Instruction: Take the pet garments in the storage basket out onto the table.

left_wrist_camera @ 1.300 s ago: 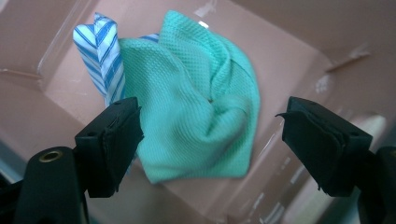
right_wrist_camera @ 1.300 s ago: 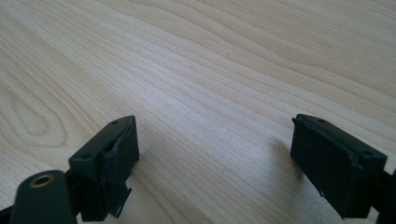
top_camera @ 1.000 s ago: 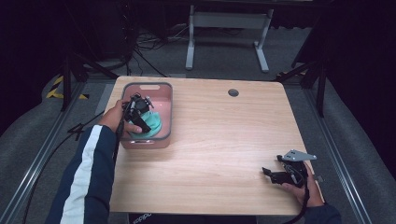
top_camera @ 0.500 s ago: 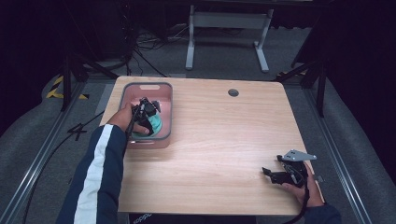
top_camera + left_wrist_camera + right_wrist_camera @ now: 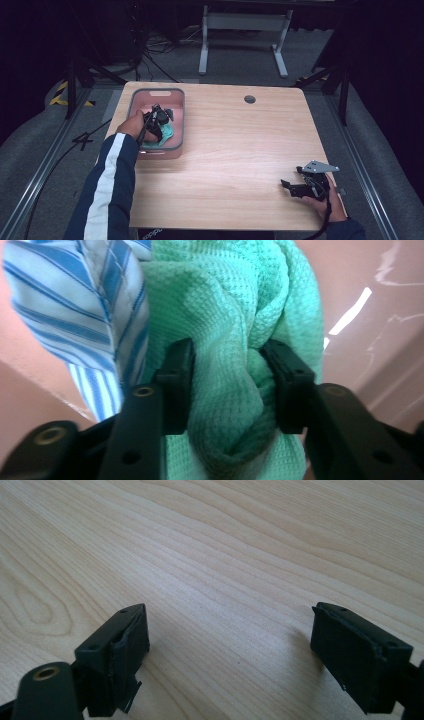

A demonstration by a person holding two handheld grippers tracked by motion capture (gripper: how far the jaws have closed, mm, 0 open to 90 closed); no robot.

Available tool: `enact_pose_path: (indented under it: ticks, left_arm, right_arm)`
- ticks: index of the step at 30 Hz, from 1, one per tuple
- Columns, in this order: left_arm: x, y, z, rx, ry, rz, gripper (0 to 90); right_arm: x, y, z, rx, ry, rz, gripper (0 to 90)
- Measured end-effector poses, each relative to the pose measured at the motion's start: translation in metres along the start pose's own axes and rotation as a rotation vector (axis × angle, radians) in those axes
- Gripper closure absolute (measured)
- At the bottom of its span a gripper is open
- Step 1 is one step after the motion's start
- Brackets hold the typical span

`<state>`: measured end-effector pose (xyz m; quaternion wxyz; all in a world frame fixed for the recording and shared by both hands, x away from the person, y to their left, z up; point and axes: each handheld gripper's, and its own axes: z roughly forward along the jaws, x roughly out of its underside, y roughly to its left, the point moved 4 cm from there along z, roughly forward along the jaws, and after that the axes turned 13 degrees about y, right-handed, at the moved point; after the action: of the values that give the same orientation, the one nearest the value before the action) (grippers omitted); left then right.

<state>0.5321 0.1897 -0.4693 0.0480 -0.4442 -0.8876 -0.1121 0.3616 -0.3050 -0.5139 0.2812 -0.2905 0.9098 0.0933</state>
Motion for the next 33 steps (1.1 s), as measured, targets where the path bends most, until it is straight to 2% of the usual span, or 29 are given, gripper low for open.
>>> enact_pose_path:
  ticks: [3,6,11,17,22,23,25,33]
  left_arm:
    - [0.001,0.001,0.000,-0.021,-0.026,-0.016,67.0]
    - [0.004,0.003,-0.002,-0.023,-0.057,-0.026,69.9]
    - [0.009,0.004,-0.010,-0.004,-0.098,-0.038,71.8]
    - [0.017,0.005,-0.030,-0.010,-0.141,-0.030,72.0]
    - [0.024,0.005,-0.047,-0.048,-0.157,-0.030,72.0]
    - [0.026,0.005,-0.050,-0.050,-0.169,-0.036,72.0]
    - [0.030,0.005,-0.059,-0.051,-0.162,-0.033,72.1]
    - [0.042,0.001,-0.084,-0.069,-0.245,-0.027,72.1]
  right_arm:
    - [0.000,0.000,0.000,0.000,0.000,-0.001,16.3]
    - [0.000,0.000,0.000,0.000,0.000,-0.005,16.5]
    - [0.000,0.000,0.000,-0.001,-0.001,-0.001,16.5]
    - [0.000,0.000,0.000,-0.002,-0.001,0.000,16.4]
    - [0.000,0.000,0.000,-0.001,-0.001,-0.001,16.4]
    - [0.000,0.000,0.000,-0.002,-0.001,-0.001,16.4]
    - [0.000,0.000,0.000,-0.002,-0.001,0.000,16.5]
    - [0.000,0.000,0.000,-0.002,0.000,0.000,16.4]
